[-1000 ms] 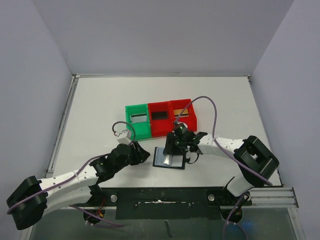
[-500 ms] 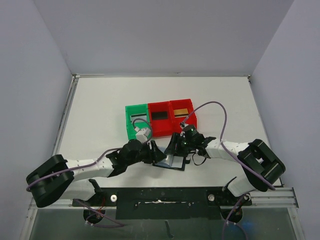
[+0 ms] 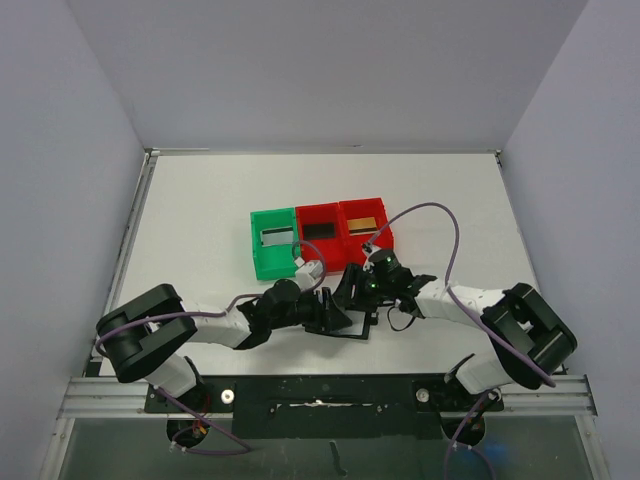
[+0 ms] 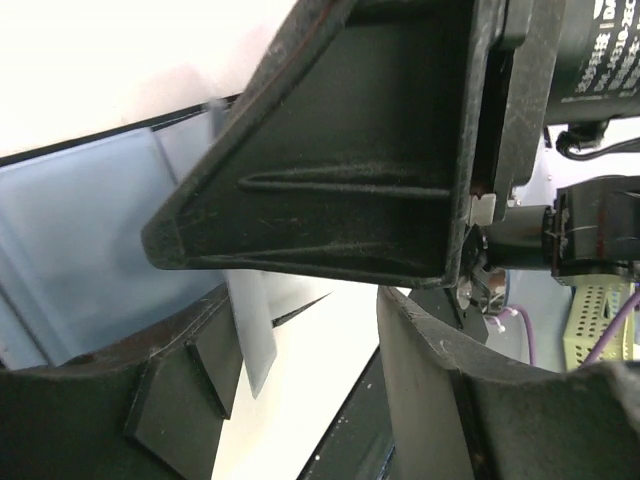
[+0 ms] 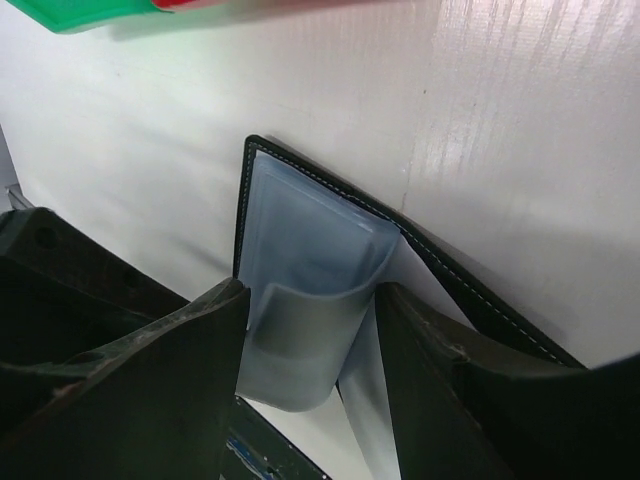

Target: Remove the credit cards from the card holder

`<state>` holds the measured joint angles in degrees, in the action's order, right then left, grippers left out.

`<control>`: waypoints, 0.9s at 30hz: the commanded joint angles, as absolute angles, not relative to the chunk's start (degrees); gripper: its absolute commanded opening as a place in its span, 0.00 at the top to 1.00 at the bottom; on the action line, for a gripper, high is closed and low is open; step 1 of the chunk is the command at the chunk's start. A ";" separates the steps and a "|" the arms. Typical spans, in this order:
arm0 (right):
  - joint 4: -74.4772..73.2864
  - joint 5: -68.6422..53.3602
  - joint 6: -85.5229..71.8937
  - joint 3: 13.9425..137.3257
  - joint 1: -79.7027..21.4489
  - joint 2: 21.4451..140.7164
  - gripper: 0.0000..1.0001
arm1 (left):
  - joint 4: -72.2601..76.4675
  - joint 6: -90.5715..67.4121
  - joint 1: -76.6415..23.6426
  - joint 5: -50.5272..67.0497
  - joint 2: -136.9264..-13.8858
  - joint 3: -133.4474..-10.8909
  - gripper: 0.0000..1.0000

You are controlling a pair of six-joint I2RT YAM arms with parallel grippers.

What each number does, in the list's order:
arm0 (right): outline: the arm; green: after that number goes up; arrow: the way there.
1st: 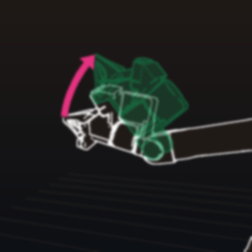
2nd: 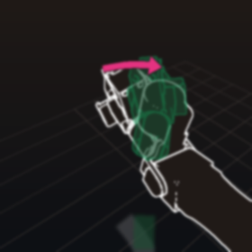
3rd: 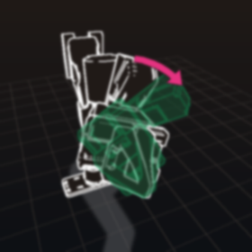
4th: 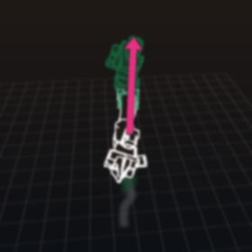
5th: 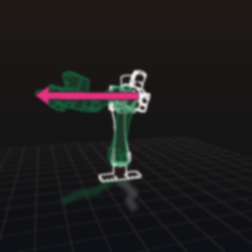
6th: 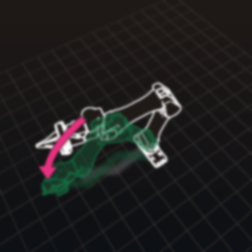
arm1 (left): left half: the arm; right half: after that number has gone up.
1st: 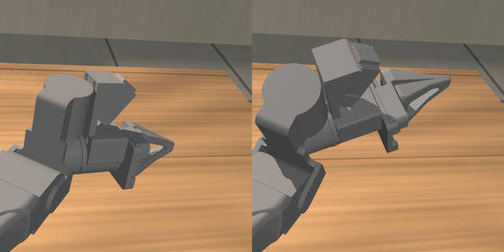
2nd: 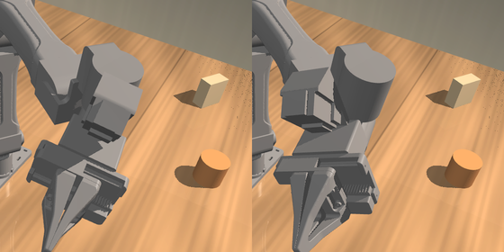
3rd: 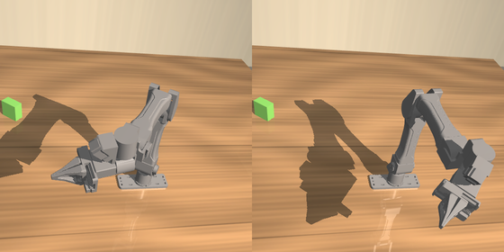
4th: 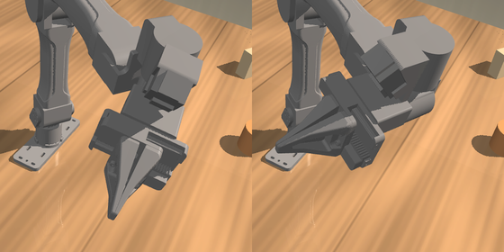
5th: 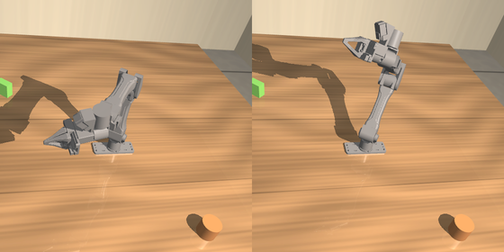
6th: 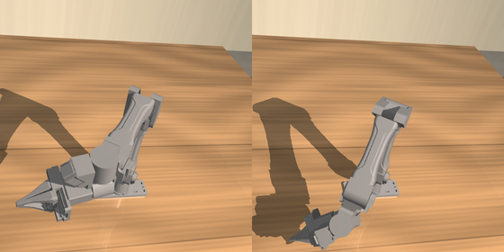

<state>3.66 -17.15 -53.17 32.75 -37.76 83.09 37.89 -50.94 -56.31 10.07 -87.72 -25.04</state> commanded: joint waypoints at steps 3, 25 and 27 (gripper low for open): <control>3.63 -18.50 -51.60 32.79 -36.22 77.46 0.38 | 46.86 -49.82 -57.38 13.74 -88.40 -27.71 0.49; -14.57 -10.30 -49.14 41.27 -36.23 69.70 0.63 | 45.75 -49.24 -61.06 13.32 -98.19 -31.46 0.66; -14.16 -9.68 -48.99 42.06 -37.64 72.39 0.64 | 46.38 -49.52 -61.08 12.75 -97.58 -30.50 0.65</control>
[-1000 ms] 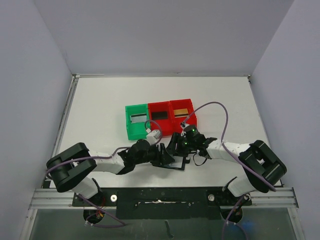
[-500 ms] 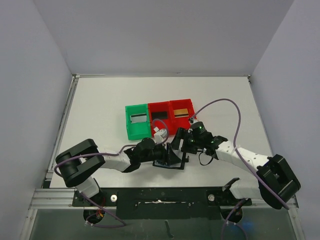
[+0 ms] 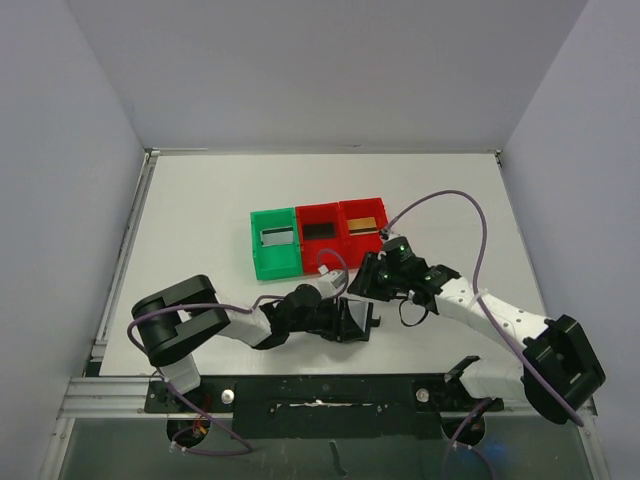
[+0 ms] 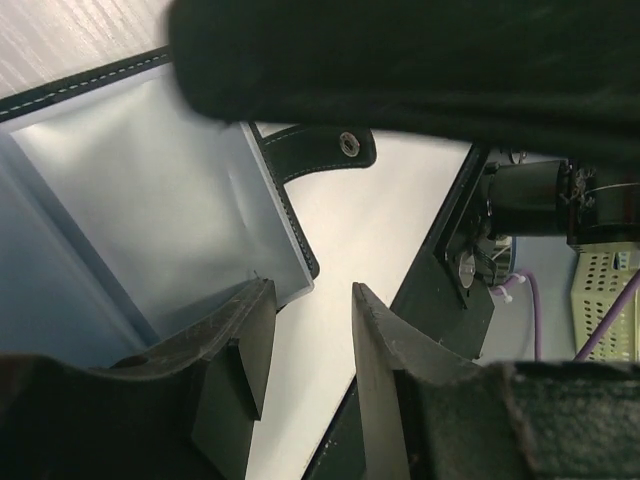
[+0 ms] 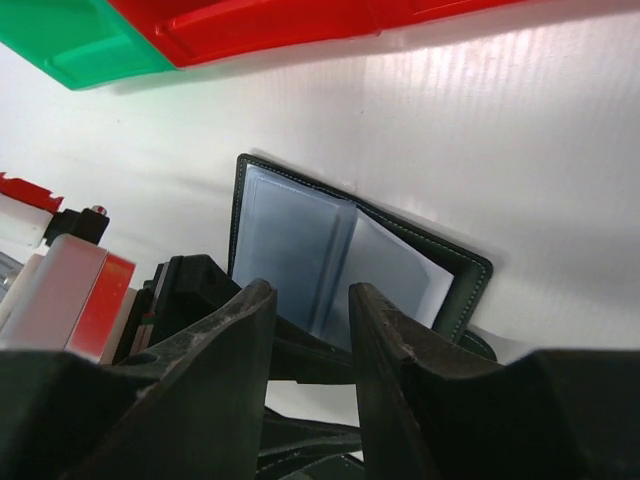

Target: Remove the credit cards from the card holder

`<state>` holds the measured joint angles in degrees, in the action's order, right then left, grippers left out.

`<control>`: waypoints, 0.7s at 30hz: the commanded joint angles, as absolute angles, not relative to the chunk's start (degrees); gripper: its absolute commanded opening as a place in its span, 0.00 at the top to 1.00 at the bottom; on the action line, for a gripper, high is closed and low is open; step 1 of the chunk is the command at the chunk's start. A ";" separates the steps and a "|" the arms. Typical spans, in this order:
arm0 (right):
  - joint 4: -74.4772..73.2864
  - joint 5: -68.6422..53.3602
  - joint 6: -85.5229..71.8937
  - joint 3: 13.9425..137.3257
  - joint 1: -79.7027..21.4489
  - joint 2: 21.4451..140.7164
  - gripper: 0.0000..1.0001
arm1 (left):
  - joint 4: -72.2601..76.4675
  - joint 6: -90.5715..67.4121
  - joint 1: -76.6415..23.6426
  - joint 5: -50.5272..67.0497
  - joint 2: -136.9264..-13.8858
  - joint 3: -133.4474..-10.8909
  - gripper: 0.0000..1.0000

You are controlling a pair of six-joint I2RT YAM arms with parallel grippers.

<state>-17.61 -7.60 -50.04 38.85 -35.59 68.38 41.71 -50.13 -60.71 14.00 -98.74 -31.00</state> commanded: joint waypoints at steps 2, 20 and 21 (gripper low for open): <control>-14.35 -8.44 -48.90 42.84 -39.23 75.80 0.64 | 46.43 -49.45 -61.08 12.50 -96.48 -29.72 0.65; -18.64 -0.66 -49.45 49.12 -45.65 87.95 0.24 | 19.53 -53.71 -61.43 -21.64 -55.77 -14.82 0.59; -19.74 0.24 -49.52 50.18 -46.29 88.67 0.22 | 13.67 -56.75 -61.15 -25.44 -53.05 -15.11 0.57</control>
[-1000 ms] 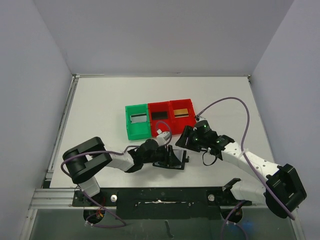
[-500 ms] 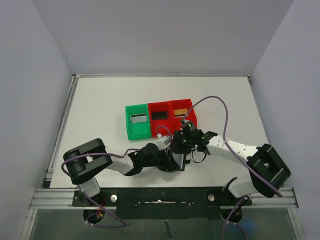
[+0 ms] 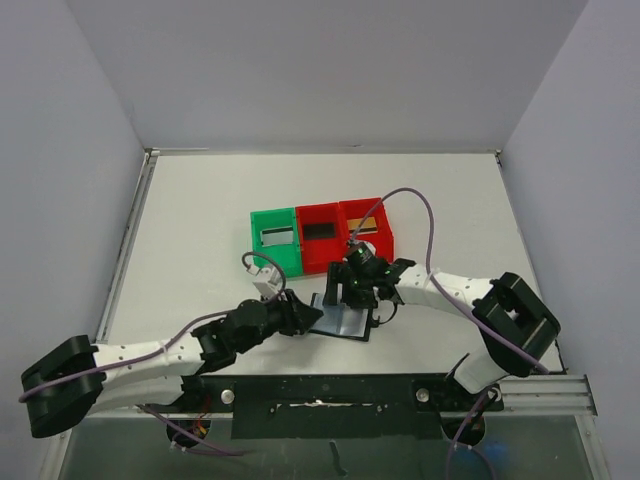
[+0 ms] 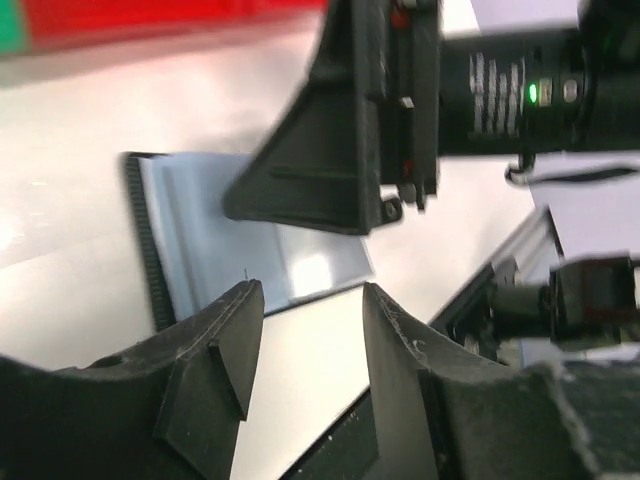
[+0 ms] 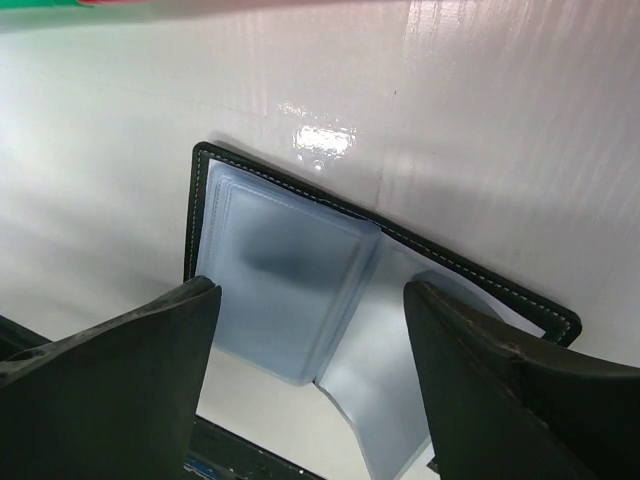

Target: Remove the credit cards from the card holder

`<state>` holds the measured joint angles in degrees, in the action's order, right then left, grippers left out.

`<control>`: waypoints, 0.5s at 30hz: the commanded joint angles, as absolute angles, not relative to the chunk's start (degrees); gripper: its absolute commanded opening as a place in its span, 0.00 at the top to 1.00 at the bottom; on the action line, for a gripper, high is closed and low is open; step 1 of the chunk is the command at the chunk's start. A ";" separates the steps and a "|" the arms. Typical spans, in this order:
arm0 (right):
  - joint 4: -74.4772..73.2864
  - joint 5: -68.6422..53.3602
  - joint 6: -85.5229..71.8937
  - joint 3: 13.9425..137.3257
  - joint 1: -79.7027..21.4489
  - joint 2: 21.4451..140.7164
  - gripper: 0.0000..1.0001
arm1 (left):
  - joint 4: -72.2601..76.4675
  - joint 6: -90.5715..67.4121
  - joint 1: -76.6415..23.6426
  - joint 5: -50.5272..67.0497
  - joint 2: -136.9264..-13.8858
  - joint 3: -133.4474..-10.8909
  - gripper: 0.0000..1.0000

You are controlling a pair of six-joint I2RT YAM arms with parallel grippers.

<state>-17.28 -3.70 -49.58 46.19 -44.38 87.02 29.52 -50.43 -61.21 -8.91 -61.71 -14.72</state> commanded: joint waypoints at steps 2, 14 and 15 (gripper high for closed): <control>-22.04 2.61 -49.88 52.36 -47.49 90.30 0.19 | 3.43 -59.70 -60.31 -30.57 -48.70 -15.38 0.53; -33.67 13.25 -53.87 61.78 -52.21 99.06 0.16 | -1.67 -62.03 -53.80 -25.51 -45.48 -13.10 0.48; -35.09 14.20 -54.33 62.39 -52.55 99.84 0.17 | -1.26 -61.93 -53.75 -25.07 -46.37 -13.50 0.48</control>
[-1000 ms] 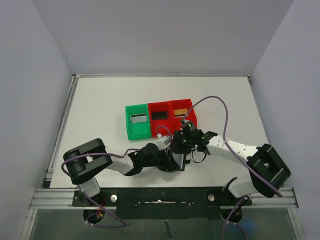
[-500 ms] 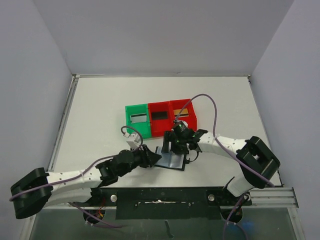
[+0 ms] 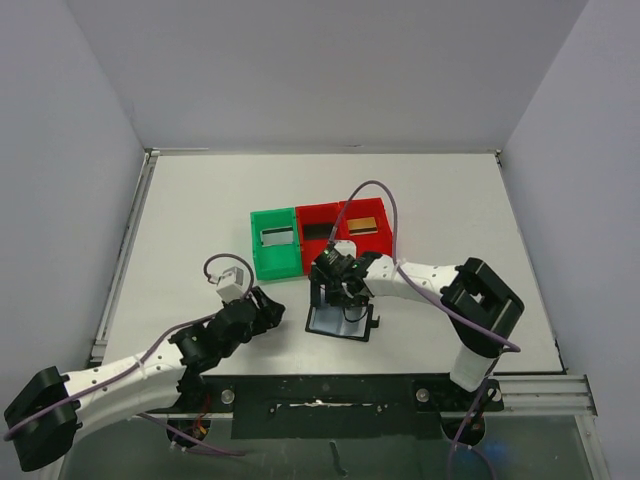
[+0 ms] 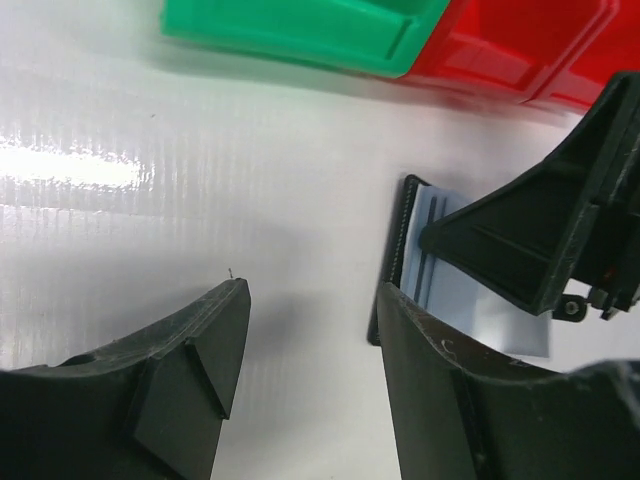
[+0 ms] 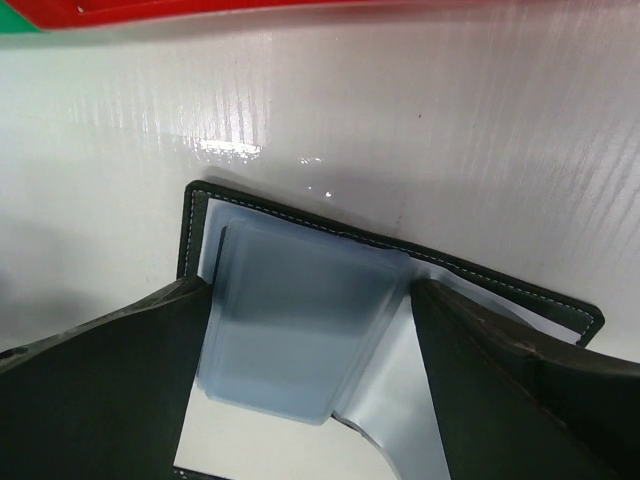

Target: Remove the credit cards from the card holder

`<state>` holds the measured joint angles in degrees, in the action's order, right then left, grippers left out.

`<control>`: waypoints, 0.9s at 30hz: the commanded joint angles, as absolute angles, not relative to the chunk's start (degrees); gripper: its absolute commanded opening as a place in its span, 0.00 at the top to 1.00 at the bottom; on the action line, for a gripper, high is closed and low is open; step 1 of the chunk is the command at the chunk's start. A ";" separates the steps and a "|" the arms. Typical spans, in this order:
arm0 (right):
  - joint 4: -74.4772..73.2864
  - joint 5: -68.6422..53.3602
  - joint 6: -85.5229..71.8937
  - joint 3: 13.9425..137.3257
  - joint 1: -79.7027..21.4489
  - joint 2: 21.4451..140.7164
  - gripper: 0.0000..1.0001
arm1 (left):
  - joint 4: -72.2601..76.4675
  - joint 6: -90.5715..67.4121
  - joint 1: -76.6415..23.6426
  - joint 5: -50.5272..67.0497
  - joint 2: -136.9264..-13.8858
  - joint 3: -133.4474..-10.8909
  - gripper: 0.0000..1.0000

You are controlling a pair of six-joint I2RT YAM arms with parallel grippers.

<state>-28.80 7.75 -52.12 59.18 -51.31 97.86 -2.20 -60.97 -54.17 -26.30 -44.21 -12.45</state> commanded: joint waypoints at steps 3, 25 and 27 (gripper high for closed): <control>-38.08 16.91 -54.90 64.54 -53.57 101.56 0.17 | -0.26 -61.46 -53.62 -24.08 -49.28 -14.58 0.48; -17.36 -0.95 -49.85 50.93 -48.64 91.23 0.34 | 6.73 -57.09 -53.11 -16.88 -51.36 -16.53 0.47; -16.85 -1.42 -49.68 50.53 -48.69 91.04 0.34 | 7.87 -55.99 -53.09 -15.69 -51.60 -17.09 0.47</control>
